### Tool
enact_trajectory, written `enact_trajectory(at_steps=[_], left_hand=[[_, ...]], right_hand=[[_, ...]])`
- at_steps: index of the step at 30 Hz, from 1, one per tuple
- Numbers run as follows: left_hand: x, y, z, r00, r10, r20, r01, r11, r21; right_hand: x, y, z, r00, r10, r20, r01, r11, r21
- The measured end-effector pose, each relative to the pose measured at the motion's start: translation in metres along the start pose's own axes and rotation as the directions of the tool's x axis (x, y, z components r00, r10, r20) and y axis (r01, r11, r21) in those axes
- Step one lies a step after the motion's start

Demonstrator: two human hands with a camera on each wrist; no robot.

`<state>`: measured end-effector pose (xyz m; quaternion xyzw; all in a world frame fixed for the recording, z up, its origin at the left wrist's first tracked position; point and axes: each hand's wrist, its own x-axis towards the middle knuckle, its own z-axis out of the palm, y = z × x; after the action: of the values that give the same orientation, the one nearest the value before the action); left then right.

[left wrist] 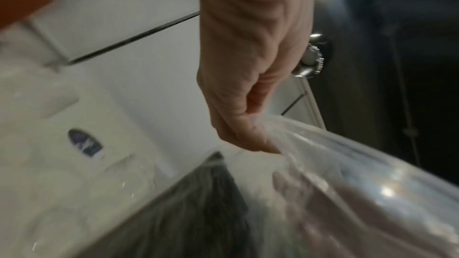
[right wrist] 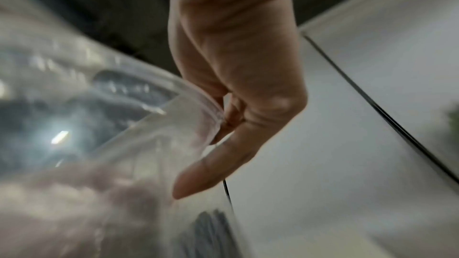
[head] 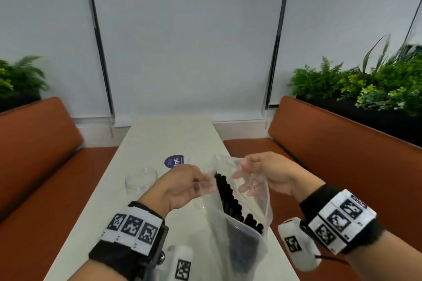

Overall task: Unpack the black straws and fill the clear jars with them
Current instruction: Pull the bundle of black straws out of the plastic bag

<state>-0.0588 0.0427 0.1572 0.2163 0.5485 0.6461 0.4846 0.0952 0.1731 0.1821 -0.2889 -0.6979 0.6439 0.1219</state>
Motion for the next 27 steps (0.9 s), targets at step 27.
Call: enact_trajectory(at_steps=[27], left_hand=[[-0.024,-0.040,-0.034,0.943,-0.314,0.112,0.258,0.900,0.351]], right_hand=[[-0.028,0.078,-0.004,0.984,0.116,-0.136,-0.172,0.831,-0.529]])
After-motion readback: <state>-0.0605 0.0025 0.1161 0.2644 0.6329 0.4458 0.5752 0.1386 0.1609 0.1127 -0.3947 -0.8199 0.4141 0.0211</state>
